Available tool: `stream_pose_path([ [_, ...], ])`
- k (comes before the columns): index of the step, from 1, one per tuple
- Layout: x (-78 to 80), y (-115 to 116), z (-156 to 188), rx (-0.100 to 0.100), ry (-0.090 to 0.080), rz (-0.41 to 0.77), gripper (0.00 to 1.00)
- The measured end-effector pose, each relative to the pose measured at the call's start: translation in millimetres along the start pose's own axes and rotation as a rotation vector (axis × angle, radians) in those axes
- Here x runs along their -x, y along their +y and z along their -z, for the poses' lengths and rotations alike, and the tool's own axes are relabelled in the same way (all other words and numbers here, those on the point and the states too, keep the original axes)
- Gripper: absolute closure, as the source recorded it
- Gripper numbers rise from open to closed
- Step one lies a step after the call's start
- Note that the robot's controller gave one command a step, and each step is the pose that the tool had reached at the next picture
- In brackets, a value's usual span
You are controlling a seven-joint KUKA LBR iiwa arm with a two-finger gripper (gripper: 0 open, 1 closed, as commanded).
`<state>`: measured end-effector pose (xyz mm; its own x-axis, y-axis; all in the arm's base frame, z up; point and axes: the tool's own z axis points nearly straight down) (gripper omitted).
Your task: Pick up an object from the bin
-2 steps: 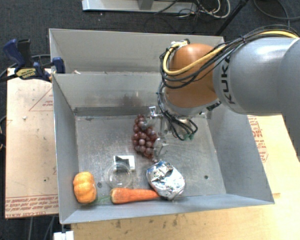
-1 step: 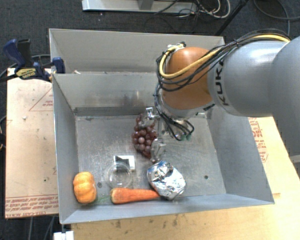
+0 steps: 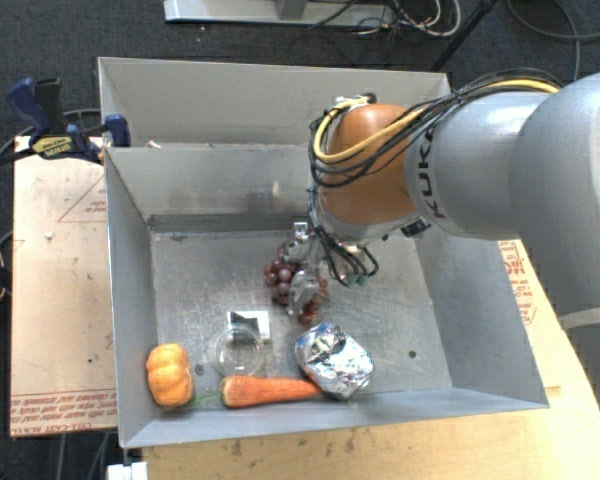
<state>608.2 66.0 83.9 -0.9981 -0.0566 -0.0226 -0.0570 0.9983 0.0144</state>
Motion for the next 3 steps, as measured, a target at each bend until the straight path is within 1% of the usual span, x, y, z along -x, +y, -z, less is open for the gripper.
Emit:
stream_pose_path([
  [2, -0.8, 0, 4, -0.001, 0.003, 0.000, 1.00],
  [3, -3.0, -1, 20, -0.006, 0.011, 0.001, 1.00],
])
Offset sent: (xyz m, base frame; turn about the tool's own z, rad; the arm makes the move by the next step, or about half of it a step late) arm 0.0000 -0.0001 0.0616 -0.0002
